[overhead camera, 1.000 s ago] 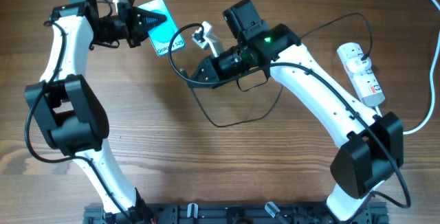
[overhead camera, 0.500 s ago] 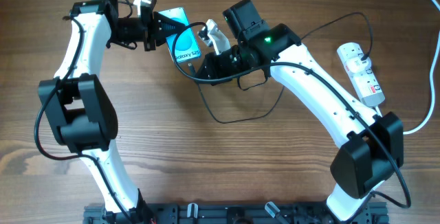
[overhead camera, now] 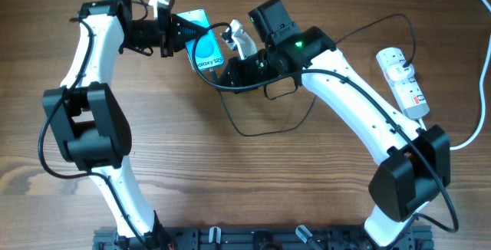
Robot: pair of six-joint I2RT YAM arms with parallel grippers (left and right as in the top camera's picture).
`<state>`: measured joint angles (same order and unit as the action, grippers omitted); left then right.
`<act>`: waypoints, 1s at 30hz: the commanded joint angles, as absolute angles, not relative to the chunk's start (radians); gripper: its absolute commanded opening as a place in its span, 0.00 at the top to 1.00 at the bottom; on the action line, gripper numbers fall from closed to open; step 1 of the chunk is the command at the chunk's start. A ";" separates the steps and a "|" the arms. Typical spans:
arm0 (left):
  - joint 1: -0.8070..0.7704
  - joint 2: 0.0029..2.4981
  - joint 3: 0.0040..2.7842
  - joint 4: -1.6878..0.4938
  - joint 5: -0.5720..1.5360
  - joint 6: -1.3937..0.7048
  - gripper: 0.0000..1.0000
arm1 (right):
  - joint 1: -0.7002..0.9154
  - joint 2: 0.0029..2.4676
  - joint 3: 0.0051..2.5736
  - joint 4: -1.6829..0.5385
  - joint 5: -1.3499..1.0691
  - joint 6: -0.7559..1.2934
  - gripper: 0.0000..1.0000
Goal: Plug charger to phone and switch on socket
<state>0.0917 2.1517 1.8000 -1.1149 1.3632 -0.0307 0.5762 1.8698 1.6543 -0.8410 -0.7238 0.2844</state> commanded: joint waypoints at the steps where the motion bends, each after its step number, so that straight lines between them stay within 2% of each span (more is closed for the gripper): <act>1: 0.096 2.130 1.808 -1.116 1.435 -0.038 0.96 | 0.575 1.849 1.648 -0.848 -0.714 0.290 0.96; 30: 0.093 2.130 1.808 -1.122 1.452 -0.030 0.96 | 0.575 1.849 1.648 -0.823 -0.714 0.318 0.96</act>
